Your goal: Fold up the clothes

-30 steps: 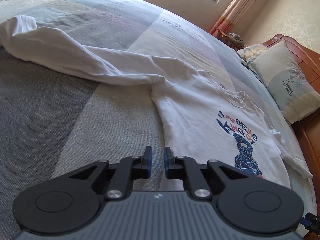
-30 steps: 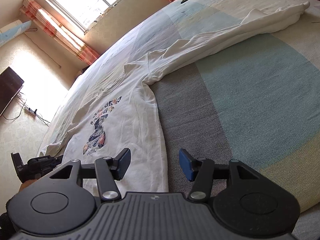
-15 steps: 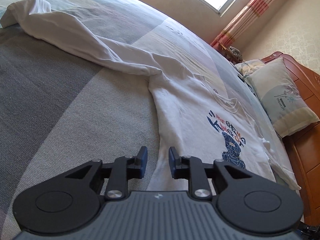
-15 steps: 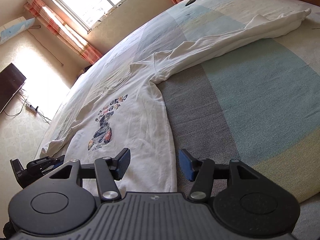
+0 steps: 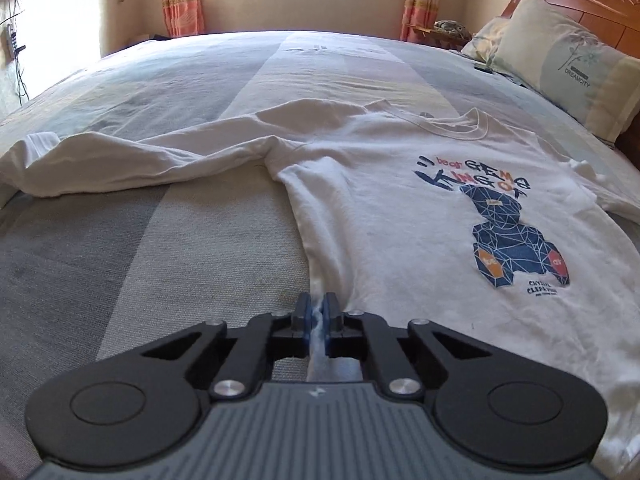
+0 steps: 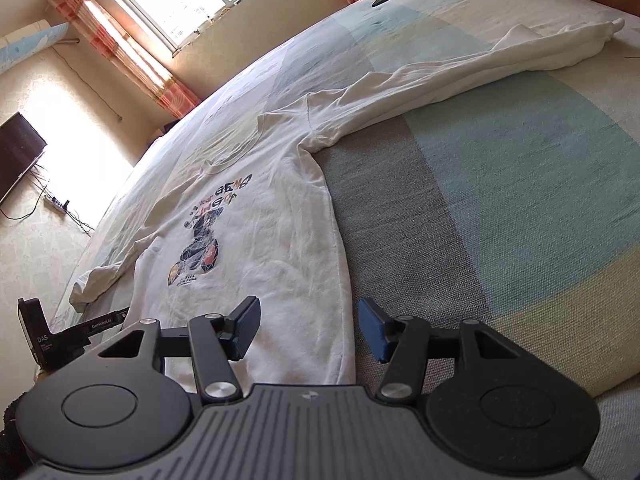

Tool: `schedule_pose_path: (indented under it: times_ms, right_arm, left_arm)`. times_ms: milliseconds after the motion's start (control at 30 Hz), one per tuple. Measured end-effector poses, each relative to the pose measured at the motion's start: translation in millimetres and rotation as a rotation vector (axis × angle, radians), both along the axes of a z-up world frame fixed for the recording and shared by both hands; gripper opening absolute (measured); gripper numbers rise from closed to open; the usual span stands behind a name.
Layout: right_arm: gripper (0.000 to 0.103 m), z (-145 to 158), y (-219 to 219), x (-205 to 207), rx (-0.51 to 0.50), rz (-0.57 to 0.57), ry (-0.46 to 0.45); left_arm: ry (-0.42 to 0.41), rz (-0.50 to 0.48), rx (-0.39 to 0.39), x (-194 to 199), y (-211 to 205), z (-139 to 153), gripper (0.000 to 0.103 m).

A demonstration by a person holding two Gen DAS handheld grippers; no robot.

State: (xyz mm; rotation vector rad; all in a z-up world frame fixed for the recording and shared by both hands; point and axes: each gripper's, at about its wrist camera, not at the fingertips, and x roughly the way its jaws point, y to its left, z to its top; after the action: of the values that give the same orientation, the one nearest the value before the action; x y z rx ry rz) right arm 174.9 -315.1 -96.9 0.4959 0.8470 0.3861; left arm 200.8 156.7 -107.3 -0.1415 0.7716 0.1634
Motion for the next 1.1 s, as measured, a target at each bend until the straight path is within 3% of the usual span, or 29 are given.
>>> schedule_pose_path:
  times_ms: [267,367,433,533,667,767,933,1100]
  right_arm:
    - [0.061,9.9,-2.5,6.8,-0.052,0.021,-0.033]
    - [0.061,14.4,8.0,23.7,-0.094,0.056,-0.055]
    - [0.061,19.1,16.2,35.6,-0.119,0.073,-0.076]
    - [0.061,24.2,25.3,46.4,-0.125,0.103,-0.105]
    - [0.062,21.6,35.5,65.0,-0.169,0.133,-0.111]
    - [0.062,14.0,38.8,93.9,-0.199,0.124,-0.101]
    - [0.062,-14.7,40.5,150.2,-0.172,0.098,-0.017]
    - [0.062,-21.5,33.0,179.9,0.002,0.045,-0.015]
  left_arm:
    - [-0.046,0.123,-0.106,-15.5,42.2,15.3,0.004]
    - [-0.057,0.11,-0.218,2.8,50.1,9.6,0.016]
    - [-0.061,0.102,-0.264,15.6,50.2,4.0,0.018]
    - [-0.032,0.072,-0.199,30.6,39.5,-3.8,0.017]
    - [-0.014,0.008,-0.047,34.1,19.4,-3.9,0.017]
    - [-0.003,-0.008,0.002,35.5,13.6,-3.6,0.018]
    - [-0.011,-0.019,0.0,33.1,16.6,-4.2,0.018]
    - [-0.006,-0.018,-0.01,34.3,18.1,-3.9,0.018]
